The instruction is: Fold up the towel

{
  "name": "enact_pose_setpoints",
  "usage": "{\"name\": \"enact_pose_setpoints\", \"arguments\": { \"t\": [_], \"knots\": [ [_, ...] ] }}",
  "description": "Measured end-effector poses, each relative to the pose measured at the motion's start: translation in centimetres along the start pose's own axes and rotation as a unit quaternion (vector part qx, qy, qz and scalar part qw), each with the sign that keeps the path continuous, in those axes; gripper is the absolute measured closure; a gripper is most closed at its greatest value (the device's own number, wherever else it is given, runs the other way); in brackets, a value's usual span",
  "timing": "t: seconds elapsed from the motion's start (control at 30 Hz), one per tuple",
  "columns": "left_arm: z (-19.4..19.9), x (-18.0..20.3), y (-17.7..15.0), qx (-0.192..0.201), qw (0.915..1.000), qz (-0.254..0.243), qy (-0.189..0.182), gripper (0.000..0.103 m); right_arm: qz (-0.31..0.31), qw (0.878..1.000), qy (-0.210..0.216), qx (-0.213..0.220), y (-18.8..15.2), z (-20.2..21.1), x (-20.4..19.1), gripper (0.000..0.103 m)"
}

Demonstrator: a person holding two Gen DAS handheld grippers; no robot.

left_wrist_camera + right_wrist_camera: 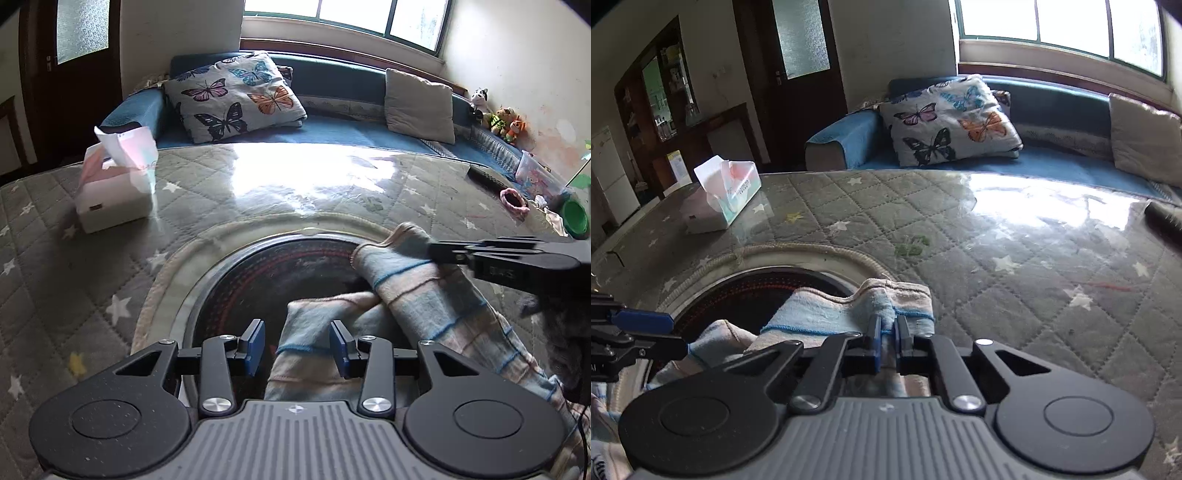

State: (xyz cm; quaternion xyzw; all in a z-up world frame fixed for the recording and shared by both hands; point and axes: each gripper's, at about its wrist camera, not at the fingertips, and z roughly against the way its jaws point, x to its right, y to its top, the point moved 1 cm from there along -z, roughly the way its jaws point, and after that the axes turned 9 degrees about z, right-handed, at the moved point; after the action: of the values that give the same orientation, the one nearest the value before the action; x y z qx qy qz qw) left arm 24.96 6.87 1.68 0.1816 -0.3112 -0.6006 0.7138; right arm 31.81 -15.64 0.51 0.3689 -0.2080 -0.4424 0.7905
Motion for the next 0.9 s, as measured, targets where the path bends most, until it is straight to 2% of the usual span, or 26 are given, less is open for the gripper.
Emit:
{"name": "enact_pose_setpoints", "arguments": {
  "t": [0.27,0.43,0.6,0.77,0.83,0.87,0.9],
  "knots": [
    [-1.5,0.4,0.2,-0.006,1.0,0.003,-0.004,0.058,0.003,0.996,-0.072,0.046,-0.2,4.1,2.0,0.098],
    [-1.9,0.4,0.0,-0.01,0.9999,-0.002,0.0,0.057,-0.016,0.987,-0.143,0.065,-1.6,7.5,4.9,0.098],
    [-2.2,0.8,0.1,-0.011,0.9999,-0.001,-0.003,0.057,-0.05,0.98,-0.19,0.021,-5.3,9.1,8.3,0.098],
    [-3.1,1.6,0.7,-0.006,1.0,0.003,-0.001,0.055,-0.075,0.978,-0.191,-0.018,-8.5,8.7,9.9,0.098],
    [-3.8,1.8,1.0,-0.009,0.9999,0.007,-0.002,0.057,-0.081,0.978,-0.189,-0.022,-9.0,8.4,10.0,0.098],
    [-4.0,1.8,1.1,-0.01,0.9999,0.008,-0.004,0.062,-0.084,0.978,-0.188,-0.023,-9.2,8.2,10.0,0.098],
    [-4.2,1.9,1.1,-0.01,0.9999,0.009,-0.006,0.082,-0.084,0.978,-0.188,-0.023,-9.2,8.1,9.9,0.098]
  ]
}}
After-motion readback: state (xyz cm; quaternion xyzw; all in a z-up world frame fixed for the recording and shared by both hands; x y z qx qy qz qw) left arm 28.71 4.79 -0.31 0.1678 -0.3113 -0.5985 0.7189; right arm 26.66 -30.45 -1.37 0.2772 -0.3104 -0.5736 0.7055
